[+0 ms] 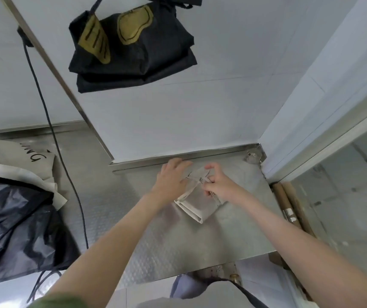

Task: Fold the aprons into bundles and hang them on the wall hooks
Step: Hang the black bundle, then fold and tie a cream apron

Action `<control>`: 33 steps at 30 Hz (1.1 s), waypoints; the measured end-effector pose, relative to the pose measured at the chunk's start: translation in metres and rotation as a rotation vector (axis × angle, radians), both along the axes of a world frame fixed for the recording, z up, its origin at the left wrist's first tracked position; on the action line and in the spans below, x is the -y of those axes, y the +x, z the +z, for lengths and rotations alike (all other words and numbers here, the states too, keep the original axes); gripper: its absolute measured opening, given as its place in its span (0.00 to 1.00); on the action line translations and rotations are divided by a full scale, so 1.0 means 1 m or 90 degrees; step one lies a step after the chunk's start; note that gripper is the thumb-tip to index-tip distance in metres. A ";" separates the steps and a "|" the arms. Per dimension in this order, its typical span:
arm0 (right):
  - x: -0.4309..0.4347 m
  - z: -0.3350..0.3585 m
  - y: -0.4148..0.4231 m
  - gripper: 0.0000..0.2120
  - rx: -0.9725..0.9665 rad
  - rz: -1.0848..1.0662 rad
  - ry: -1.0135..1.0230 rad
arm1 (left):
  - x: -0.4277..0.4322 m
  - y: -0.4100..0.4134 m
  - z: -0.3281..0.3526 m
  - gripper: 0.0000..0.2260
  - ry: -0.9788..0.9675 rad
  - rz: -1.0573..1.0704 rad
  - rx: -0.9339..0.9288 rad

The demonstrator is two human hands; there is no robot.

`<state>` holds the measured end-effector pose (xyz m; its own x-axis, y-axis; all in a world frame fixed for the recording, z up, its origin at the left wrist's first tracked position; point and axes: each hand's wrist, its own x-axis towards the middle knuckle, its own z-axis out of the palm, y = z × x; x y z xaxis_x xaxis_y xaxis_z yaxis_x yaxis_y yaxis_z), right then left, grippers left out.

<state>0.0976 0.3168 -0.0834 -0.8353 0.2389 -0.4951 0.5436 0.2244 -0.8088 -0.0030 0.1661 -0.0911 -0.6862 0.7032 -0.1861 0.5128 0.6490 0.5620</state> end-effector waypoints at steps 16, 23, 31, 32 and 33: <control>-0.029 0.012 0.028 0.19 0.015 -0.001 0.021 | -0.039 0.014 0.006 0.10 -0.125 -0.140 0.205; -0.040 -0.024 0.037 0.08 0.128 -0.027 0.260 | -0.032 0.009 -0.007 0.10 -0.036 -0.007 0.267; -0.029 -0.055 0.039 0.06 0.058 -0.365 -0.081 | -0.010 0.021 -0.040 0.26 -0.024 0.261 0.567; -0.029 -0.055 0.040 0.06 0.045 -0.390 -0.125 | -0.008 0.020 -0.044 0.29 -0.020 0.305 0.604; -0.030 -0.054 0.041 0.07 0.036 -0.406 -0.167 | -0.007 0.019 -0.051 0.31 0.003 0.358 0.660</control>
<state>0.1389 0.3467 -0.1376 -0.5427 0.5410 -0.6424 0.5478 -0.3518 -0.7591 0.0161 0.1735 -0.1418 -0.4218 0.3522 -0.8355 -0.5479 0.6352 0.5444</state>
